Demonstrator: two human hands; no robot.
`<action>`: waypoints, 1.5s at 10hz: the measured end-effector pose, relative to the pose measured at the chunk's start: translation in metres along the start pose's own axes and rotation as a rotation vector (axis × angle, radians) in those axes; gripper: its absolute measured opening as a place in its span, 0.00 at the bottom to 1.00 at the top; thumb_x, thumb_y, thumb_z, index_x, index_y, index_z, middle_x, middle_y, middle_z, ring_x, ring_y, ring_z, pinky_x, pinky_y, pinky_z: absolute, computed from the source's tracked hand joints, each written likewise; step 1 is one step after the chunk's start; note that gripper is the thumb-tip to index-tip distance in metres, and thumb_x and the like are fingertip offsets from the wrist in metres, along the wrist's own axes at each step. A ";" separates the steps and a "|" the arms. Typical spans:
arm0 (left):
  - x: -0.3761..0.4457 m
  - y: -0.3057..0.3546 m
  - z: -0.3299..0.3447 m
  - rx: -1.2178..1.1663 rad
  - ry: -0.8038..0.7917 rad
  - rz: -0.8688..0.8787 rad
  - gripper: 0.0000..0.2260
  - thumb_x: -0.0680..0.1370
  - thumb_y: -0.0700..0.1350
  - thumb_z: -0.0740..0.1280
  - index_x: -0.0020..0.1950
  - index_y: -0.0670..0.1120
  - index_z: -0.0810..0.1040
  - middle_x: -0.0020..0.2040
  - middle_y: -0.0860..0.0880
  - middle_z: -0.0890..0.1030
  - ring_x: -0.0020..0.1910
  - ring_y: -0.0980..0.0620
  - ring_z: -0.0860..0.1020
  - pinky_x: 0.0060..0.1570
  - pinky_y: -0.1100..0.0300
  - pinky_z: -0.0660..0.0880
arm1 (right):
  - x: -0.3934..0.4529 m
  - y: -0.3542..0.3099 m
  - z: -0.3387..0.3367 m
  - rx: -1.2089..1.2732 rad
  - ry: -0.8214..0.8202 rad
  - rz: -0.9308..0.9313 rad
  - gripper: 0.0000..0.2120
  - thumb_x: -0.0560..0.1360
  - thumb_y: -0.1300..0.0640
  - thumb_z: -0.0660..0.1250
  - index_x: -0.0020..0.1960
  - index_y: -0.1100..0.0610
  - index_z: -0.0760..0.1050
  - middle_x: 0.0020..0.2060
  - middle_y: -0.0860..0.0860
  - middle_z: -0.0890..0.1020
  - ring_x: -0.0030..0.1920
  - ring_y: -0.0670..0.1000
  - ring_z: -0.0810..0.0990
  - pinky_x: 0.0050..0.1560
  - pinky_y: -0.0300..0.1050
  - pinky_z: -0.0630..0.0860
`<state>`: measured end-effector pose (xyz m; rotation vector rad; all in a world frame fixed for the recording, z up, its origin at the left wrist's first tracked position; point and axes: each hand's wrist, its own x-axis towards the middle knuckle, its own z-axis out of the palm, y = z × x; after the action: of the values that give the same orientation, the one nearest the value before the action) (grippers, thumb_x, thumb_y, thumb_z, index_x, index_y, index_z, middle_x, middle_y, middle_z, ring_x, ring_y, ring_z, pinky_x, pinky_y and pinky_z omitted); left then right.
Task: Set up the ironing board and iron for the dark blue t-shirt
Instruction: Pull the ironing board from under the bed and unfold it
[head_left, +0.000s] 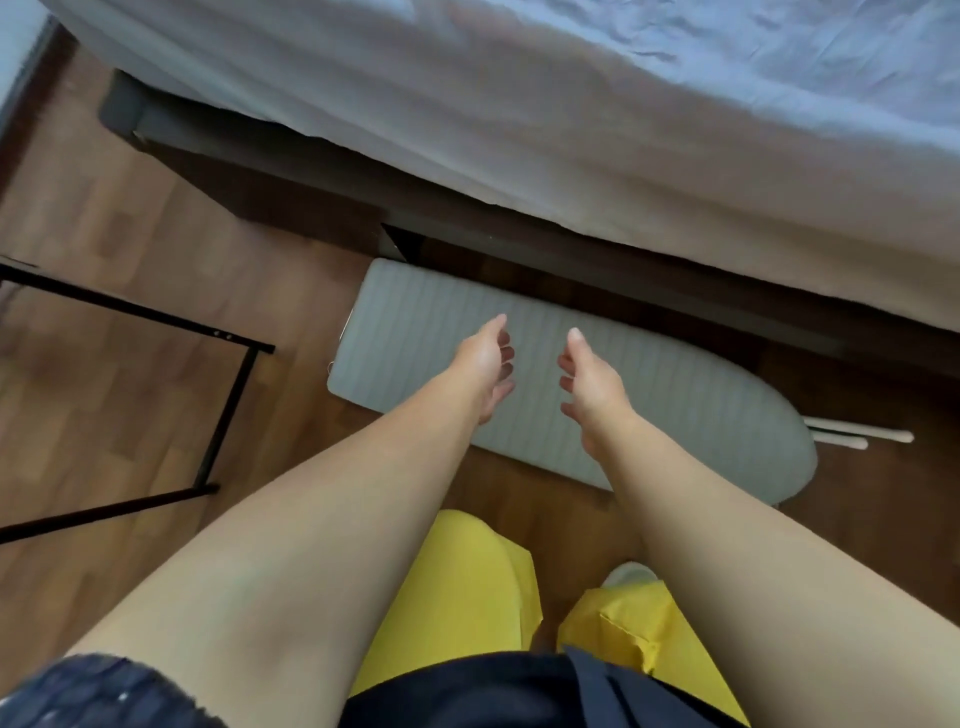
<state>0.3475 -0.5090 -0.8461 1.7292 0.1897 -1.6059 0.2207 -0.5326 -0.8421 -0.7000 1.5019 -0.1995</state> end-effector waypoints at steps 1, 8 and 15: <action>0.035 -0.009 -0.006 0.046 -0.002 -0.018 0.24 0.82 0.58 0.61 0.72 0.44 0.72 0.71 0.44 0.73 0.72 0.43 0.70 0.71 0.47 0.68 | 0.032 0.016 0.001 0.010 0.003 0.000 0.30 0.80 0.35 0.52 0.77 0.49 0.62 0.75 0.49 0.68 0.74 0.55 0.66 0.74 0.60 0.62; 0.215 -0.083 -0.063 0.130 0.128 -0.019 0.15 0.82 0.50 0.65 0.66 0.46 0.77 0.60 0.49 0.82 0.60 0.49 0.79 0.66 0.50 0.73 | 0.192 0.128 0.037 -0.172 -0.052 -0.038 0.32 0.81 0.35 0.49 0.81 0.48 0.52 0.80 0.47 0.55 0.79 0.51 0.53 0.78 0.56 0.51; 0.245 -0.126 -0.119 0.558 0.432 -0.349 0.27 0.80 0.53 0.61 0.76 0.42 0.66 0.74 0.43 0.69 0.72 0.44 0.69 0.69 0.49 0.69 | 0.205 0.142 0.066 -0.319 -0.031 -0.036 0.29 0.83 0.40 0.49 0.81 0.47 0.45 0.80 0.44 0.38 0.79 0.48 0.35 0.78 0.59 0.45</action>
<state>0.4181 -0.4399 -1.1298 2.5913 0.2818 -1.5973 0.2614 -0.5098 -1.0956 -0.9802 1.5073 0.0262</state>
